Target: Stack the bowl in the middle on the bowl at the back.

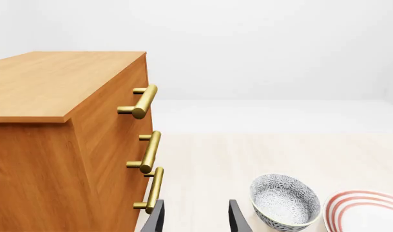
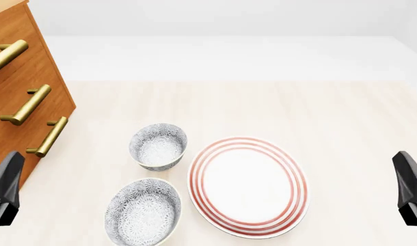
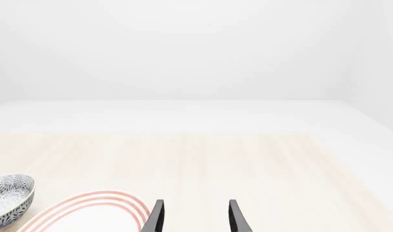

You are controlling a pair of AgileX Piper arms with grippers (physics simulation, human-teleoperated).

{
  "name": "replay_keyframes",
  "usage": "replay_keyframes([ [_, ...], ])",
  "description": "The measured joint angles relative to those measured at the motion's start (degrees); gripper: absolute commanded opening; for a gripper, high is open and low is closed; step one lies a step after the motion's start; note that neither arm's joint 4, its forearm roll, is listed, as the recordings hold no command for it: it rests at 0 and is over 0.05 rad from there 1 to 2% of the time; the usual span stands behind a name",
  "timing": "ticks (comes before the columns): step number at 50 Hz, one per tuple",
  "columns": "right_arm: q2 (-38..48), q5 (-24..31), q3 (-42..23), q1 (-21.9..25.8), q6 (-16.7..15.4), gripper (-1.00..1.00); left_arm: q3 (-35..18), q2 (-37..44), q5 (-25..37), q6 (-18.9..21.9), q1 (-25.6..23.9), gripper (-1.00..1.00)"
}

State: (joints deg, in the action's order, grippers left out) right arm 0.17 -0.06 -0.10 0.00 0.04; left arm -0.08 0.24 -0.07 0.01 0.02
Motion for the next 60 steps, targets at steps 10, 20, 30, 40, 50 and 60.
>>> replay_keyframes([
  [10,0.27,-0.14,-0.12,-0.06,0.06,1.00,-0.10,0.47,-0.24,0.07,-0.05,1.00],
  [20,0.29,-0.08,-0.18,-0.15,0.16,1.00,-0.24,0.41,-0.20,0.63,-0.25,1.00],
  [30,0.22,-0.01,-0.19,-0.17,0.27,1.00,-2.19,0.66,0.76,0.74,-0.15,1.00],
  [40,0.14,0.10,-0.22,-0.10,0.43,1.00,-7.69,3.67,3.58,0.32,-1.73,1.00],
  [50,0.09,0.19,-0.28,0.06,0.46,1.00,-15.15,13.49,8.03,-1.82,-4.56,1.00],
  [60,0.11,0.28,-0.27,0.05,0.60,1.00,-23.78,23.20,15.96,-3.25,-9.32,1.00],
])
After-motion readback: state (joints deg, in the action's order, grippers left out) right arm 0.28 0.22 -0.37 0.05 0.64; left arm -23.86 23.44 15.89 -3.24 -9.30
